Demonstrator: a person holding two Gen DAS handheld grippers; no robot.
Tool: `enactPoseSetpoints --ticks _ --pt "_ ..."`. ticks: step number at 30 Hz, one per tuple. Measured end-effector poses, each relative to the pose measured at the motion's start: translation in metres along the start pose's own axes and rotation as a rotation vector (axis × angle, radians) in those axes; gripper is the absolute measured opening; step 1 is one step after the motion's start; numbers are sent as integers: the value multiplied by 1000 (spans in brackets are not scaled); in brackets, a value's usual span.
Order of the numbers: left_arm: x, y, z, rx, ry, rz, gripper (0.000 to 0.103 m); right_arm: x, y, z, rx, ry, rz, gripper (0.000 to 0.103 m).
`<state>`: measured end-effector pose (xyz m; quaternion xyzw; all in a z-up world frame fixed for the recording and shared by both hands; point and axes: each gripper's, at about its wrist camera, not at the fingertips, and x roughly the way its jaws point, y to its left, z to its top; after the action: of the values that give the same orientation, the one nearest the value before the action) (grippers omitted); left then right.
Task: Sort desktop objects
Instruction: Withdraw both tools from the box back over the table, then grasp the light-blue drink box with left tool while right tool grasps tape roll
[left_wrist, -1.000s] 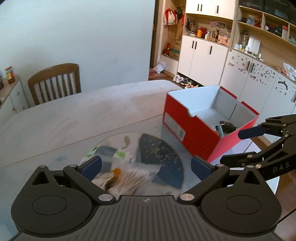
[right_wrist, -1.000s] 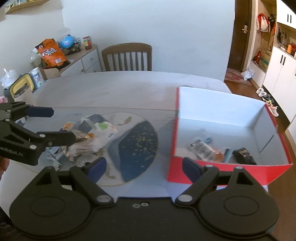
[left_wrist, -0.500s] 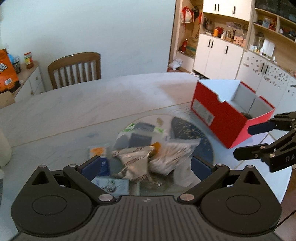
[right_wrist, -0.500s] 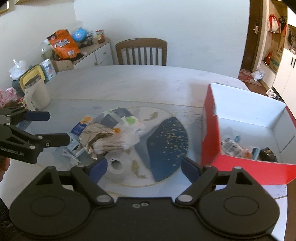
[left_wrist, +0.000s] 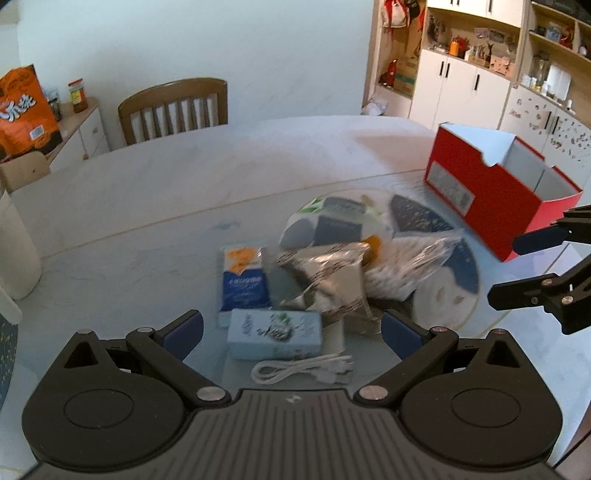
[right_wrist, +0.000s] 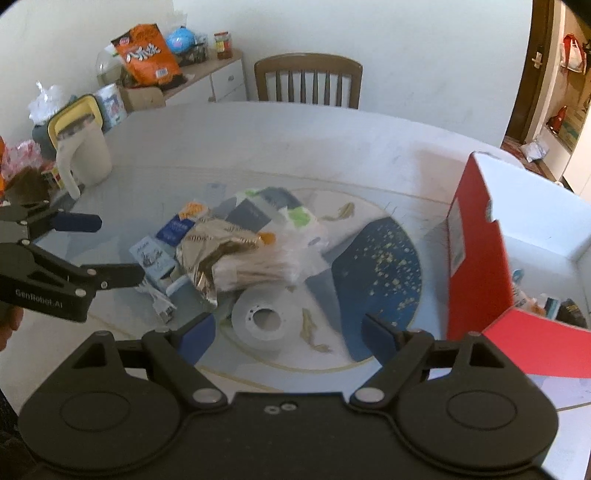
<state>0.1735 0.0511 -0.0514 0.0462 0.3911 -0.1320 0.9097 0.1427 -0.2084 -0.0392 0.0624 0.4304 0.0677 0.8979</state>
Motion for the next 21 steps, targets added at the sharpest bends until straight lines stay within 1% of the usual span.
enactPoseSetpoints --ticks 10,13,18,21 --pt "29 9 -6 18 39 2 103 28 4 -7 -5 43 -6 85" --pt "37 9 -8 38 49 14 103 37 6 -8 -10 60 -7 84" --pt "47 15 -11 31 64 33 103 48 11 -7 -22 72 -9 83" --pt "51 15 -11 36 62 37 103 54 13 -5 -26 76 -8 80"
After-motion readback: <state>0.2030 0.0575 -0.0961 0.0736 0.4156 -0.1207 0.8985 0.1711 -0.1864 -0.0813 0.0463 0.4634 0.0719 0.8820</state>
